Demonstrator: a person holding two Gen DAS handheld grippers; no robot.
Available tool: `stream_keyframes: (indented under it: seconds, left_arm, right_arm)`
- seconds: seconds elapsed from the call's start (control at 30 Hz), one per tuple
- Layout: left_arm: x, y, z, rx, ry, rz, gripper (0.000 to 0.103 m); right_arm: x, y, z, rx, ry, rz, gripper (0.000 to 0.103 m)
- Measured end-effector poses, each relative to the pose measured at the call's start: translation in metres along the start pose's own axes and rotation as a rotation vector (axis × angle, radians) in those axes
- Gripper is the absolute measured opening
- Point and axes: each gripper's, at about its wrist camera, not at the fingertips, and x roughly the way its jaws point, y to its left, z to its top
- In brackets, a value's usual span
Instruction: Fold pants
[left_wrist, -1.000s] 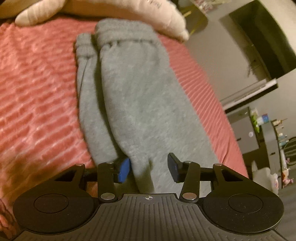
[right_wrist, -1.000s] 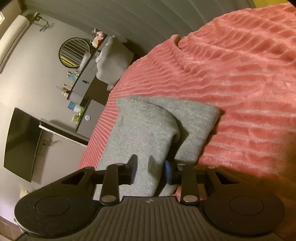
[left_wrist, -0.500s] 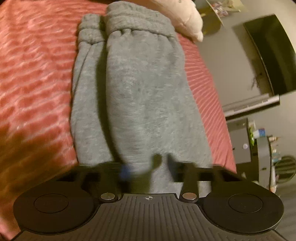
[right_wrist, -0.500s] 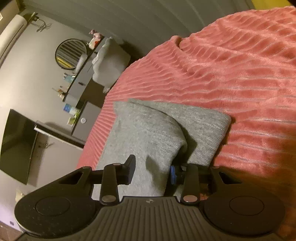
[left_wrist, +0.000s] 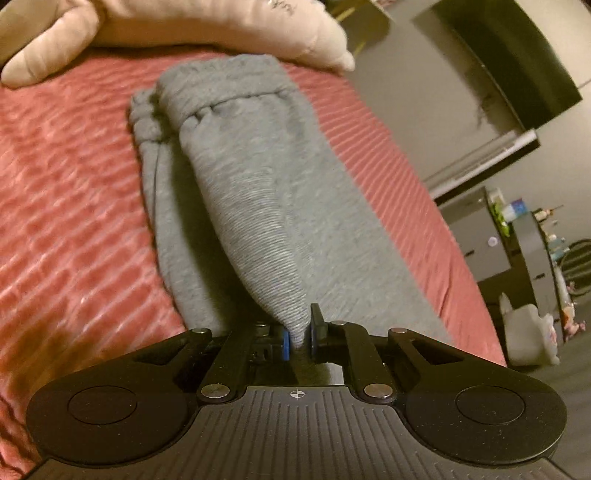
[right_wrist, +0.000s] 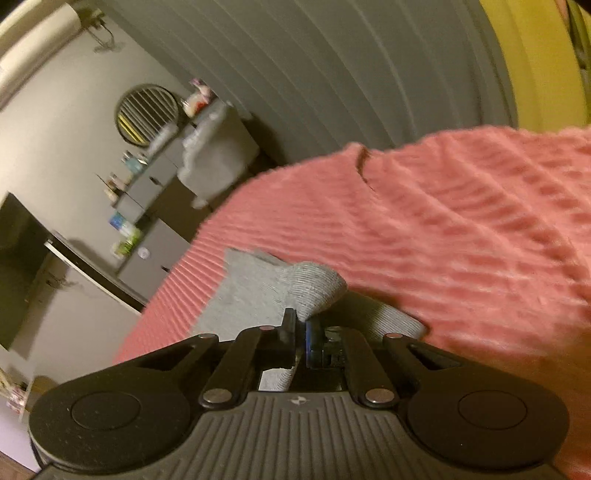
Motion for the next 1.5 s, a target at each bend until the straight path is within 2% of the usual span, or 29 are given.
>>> stream_keyframes:
  seconds: [0.13,0.2,0.27,0.3,0.4,0.53,0.57,0.63,0.73,0.9,1.07,1.17,1.3,1.33,1.4,1.47,1.5]
  left_arm:
    - [0.001,0.000,-0.002,0.010,0.004,0.008,0.013]
    - [0.005,0.002,-0.003,-0.003,0.015,0.011,0.013]
    - [0.007,0.003,-0.004,-0.015,0.023,0.013,0.015]
    - [0.008,0.003,-0.004,-0.015,0.024,0.013,0.018]
    - [0.010,0.002,-0.005,-0.015,0.024,0.005,0.029]
    - [0.016,0.003,-0.006,-0.049,0.045,-0.014,0.042]
    - [0.019,0.004,-0.006,-0.064,0.053,-0.011,0.043]
    - [0.023,0.007,-0.006,-0.090,0.065,-0.003,0.044]
    - [0.028,0.009,-0.006,-0.114,0.073,-0.003,0.047]
    - [0.035,-0.001,-0.007,-0.064,0.065,0.017,0.051]
    - [0.040,-0.005,-0.007,-0.046,0.065,0.017,0.052]
    - [0.042,-0.004,-0.005,-0.068,0.069,0.012,0.052]
    - [0.039,0.004,-0.004,-0.097,0.069,0.018,0.043]
    - [0.038,0.005,-0.004,-0.101,0.068,0.018,0.042]
    - [0.038,0.006,-0.004,-0.102,0.067,0.017,0.042]
    - [0.036,0.006,-0.006,-0.092,0.065,0.021,0.041]
    - [0.036,0.005,-0.007,-0.085,0.065,0.024,0.037]
  right_arm:
    - [0.010,-0.021,-0.008,0.130,0.054,0.065,0.010]
    - [0.015,-0.029,-0.009,0.172,0.082,0.091,0.016]
    - [0.022,-0.029,-0.010,0.164,0.119,0.089,0.023]
    - [0.023,-0.029,-0.010,0.152,0.126,0.095,0.023]
    - [0.029,-0.027,-0.009,0.118,0.158,0.106,0.035]
    - [0.037,-0.021,-0.007,0.112,0.178,0.200,0.082]
    - [0.039,-0.017,-0.007,0.100,0.180,0.215,0.090]
    - [0.043,-0.009,-0.009,0.056,0.184,0.232,0.099]
    - [0.046,0.000,-0.013,-0.011,0.180,0.215,0.099]
    - [0.045,-0.003,-0.014,-0.023,0.179,0.236,0.099]
    - [0.044,0.001,-0.015,-0.078,0.196,0.217,0.099]
    - [0.042,-0.002,-0.016,-0.034,0.179,0.216,0.099]
    - [0.033,-0.009,-0.017,0.058,0.136,0.218,0.097]
    - [0.032,-0.009,-0.018,0.050,0.130,0.210,0.091]
    - [0.026,-0.008,-0.021,0.014,0.114,0.161,0.074]
    - [0.024,-0.010,-0.021,0.002,0.113,0.099,0.040]
    - [0.024,-0.014,-0.020,0.015,0.119,0.089,0.034]
